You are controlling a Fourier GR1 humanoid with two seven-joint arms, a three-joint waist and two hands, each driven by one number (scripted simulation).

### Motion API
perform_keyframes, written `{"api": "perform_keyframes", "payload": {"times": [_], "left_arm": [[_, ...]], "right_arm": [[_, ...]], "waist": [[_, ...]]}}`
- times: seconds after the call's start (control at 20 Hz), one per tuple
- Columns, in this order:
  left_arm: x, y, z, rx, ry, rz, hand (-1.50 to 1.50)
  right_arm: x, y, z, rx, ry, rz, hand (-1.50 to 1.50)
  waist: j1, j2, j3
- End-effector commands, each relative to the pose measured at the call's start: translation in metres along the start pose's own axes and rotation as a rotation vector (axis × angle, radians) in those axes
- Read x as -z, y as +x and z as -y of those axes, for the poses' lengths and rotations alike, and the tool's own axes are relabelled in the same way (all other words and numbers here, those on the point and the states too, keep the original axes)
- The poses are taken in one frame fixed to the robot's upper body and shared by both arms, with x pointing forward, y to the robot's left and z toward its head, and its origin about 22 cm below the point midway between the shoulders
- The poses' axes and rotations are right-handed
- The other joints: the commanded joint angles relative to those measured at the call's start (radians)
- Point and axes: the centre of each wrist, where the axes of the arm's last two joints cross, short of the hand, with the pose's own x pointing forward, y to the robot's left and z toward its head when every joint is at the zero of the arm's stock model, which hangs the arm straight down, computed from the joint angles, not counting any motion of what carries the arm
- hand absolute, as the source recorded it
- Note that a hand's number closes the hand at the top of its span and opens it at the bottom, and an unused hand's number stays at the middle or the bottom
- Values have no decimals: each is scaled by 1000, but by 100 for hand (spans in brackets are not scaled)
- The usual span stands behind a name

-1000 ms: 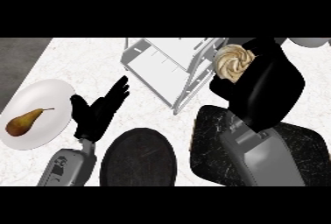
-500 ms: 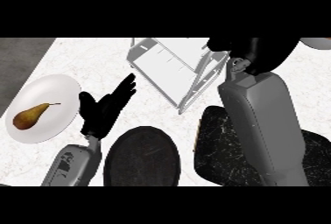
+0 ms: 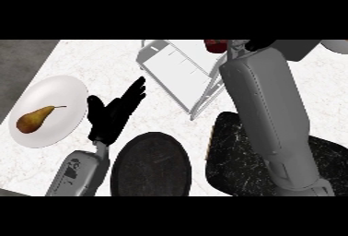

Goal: Pick the cupcake from the tray and place it in the tiered basket

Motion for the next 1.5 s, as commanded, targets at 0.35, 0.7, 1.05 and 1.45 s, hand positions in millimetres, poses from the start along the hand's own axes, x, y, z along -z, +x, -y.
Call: {"api": "perform_keyframes", "payload": {"times": [0.35, 0.7, 1.05, 1.45], "left_arm": [[-1, -11, -9, -18, 43, -16, 0], [-9, -15, -23, -32, 104, -44, 0], [-19, -34, -33, -35, 143, -87, 0], [-32, -48, -40, -59, 188, -112, 0]], "right_arm": [[16, 25, -12, 254, -261, -151, -150], [8, 15, -13, 216, -284, -242, -150], [-38, 4, -4, 138, -112, -213, -150], [-70, -15, 35, 190, -4, -184, -150]], "waist": [[-62, -22, -3], [-119, -61, -2], [-154, -85, -1], [-220, -105, 0]]}}
